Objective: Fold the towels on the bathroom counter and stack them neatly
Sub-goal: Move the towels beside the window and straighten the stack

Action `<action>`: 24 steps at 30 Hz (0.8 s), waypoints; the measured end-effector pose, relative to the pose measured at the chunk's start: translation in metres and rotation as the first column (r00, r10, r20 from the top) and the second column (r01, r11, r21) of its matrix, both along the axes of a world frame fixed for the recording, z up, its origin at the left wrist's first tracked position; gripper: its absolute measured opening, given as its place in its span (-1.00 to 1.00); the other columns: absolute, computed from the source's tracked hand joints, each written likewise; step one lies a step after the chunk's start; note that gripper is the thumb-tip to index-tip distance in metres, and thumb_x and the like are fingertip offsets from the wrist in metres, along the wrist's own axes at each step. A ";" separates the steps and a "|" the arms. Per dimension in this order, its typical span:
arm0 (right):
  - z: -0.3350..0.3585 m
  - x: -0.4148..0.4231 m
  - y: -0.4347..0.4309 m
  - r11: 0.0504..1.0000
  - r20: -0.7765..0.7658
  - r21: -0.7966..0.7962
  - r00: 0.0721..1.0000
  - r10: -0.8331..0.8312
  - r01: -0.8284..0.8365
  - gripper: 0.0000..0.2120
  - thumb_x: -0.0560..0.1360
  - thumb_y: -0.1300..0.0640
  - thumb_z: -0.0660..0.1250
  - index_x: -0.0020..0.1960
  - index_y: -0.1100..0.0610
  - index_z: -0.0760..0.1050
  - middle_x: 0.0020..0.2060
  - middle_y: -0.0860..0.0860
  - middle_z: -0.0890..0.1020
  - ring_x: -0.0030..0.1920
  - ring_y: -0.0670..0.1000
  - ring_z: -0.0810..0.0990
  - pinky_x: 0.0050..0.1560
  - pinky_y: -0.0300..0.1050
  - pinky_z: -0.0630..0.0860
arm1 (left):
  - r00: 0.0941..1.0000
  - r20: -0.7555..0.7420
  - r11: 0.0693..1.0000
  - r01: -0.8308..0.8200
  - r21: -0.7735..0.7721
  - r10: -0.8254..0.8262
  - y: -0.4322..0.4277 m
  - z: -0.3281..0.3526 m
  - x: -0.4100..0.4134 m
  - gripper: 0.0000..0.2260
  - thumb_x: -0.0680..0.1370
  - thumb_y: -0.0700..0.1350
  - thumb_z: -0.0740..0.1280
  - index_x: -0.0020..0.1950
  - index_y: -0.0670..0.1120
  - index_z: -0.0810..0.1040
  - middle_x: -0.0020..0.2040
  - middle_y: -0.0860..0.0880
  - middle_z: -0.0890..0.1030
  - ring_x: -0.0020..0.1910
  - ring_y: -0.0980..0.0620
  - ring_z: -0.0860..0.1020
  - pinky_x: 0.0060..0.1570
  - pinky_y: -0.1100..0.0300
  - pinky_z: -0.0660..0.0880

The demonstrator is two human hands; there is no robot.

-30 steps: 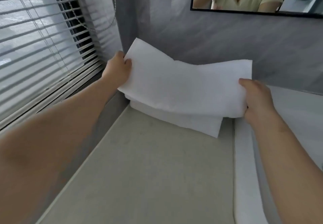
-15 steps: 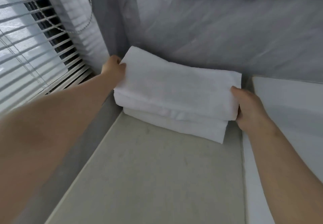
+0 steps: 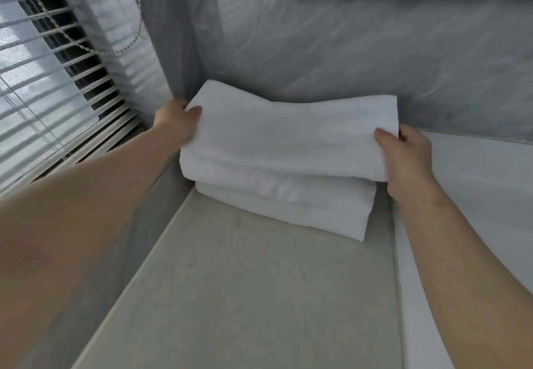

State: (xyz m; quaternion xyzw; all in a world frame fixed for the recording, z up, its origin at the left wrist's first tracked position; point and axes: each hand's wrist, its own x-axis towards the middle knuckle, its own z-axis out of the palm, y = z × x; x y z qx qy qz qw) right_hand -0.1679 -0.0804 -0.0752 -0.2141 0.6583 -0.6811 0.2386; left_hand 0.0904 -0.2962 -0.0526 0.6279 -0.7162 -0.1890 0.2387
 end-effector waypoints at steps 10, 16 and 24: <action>-0.027 -0.004 -0.001 0.996 0.094 0.093 0.996 0.004 -0.013 -0.93 0.52 0.17 0.30 -0.01 0.14 0.50 -0.17 0.00 0.55 -0.23 -0.07 0.51 -0.17 -0.16 0.48 | 0.999 0.039 0.997 -0.038 0.073 0.036 -0.002 -0.021 0.002 -0.70 0.59 0.01 0.17 0.07 -0.21 0.50 0.07 -0.23 0.55 -0.01 -0.20 0.49 -0.13 0.12 0.36; -0.028 -0.002 0.003 0.987 0.126 0.158 0.992 -0.014 -0.006 -0.96 0.47 0.19 0.29 -0.12 0.16 0.45 -0.27 0.00 0.47 -0.30 -0.04 0.43 -0.27 -0.18 0.36 | 0.969 -0.192 0.975 -0.116 0.188 0.152 0.003 -0.024 0.004 -0.73 0.51 0.02 0.28 0.07 -0.15 0.52 0.02 -0.12 0.51 0.03 -0.18 0.51 0.03 0.06 0.48; -0.030 -0.002 0.004 0.981 0.141 0.188 0.990 0.017 -0.044 -0.87 0.48 0.19 0.32 -0.09 0.27 0.48 -0.18 0.09 0.50 -0.22 0.03 0.47 -0.18 -0.10 0.43 | 0.880 -0.412 0.947 -0.113 0.301 0.236 0.007 -0.029 0.017 -0.79 0.51 -0.05 0.36 -0.01 -0.17 0.45 0.01 -0.11 0.43 -0.01 -0.08 0.44 -0.24 0.11 0.51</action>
